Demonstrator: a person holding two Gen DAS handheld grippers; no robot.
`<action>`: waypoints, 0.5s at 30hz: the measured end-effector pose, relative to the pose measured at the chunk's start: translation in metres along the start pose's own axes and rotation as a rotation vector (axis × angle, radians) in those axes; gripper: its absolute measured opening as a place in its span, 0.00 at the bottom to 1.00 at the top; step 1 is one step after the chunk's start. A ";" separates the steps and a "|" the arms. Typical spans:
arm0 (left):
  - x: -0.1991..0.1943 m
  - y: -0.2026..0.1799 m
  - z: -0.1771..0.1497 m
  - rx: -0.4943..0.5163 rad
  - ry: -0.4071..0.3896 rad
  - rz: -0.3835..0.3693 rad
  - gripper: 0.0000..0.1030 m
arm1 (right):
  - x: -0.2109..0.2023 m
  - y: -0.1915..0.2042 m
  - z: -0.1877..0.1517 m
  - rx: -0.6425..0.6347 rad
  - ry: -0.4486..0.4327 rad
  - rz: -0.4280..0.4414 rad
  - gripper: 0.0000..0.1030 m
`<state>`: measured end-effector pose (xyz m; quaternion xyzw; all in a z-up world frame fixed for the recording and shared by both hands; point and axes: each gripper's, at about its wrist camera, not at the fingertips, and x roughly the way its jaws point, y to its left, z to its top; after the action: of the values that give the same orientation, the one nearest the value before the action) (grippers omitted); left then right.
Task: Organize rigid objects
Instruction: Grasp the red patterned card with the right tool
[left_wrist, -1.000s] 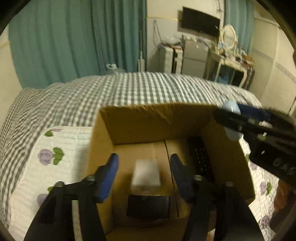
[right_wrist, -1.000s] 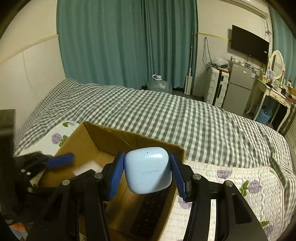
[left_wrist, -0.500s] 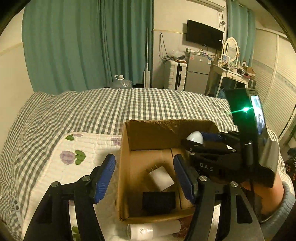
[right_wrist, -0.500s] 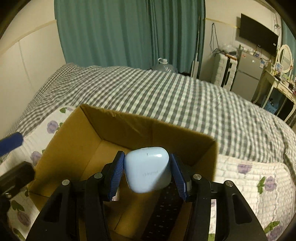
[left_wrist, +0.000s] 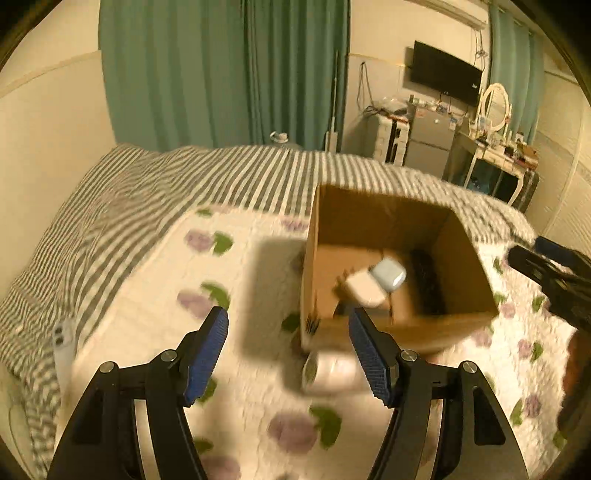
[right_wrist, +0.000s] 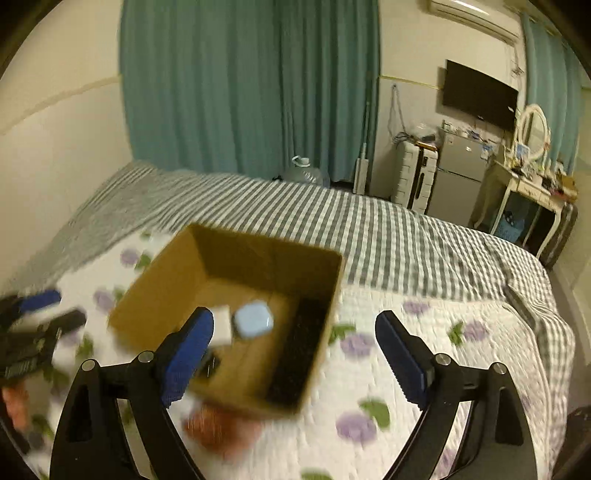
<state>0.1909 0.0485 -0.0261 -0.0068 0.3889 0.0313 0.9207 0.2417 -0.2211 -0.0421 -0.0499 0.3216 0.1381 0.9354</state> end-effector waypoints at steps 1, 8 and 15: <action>-0.001 -0.002 -0.006 0.013 0.007 0.003 0.68 | -0.005 0.003 -0.009 -0.011 0.006 -0.002 0.87; 0.003 -0.021 -0.063 0.086 0.094 -0.040 0.68 | -0.012 0.032 -0.085 -0.055 0.085 0.063 0.87; 0.017 -0.027 -0.082 0.108 0.155 -0.033 0.68 | 0.049 0.077 -0.124 -0.275 0.219 0.053 0.84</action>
<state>0.1464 0.0198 -0.0958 0.0342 0.4598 -0.0055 0.8873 0.1838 -0.1592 -0.1704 -0.1834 0.4007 0.1989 0.8753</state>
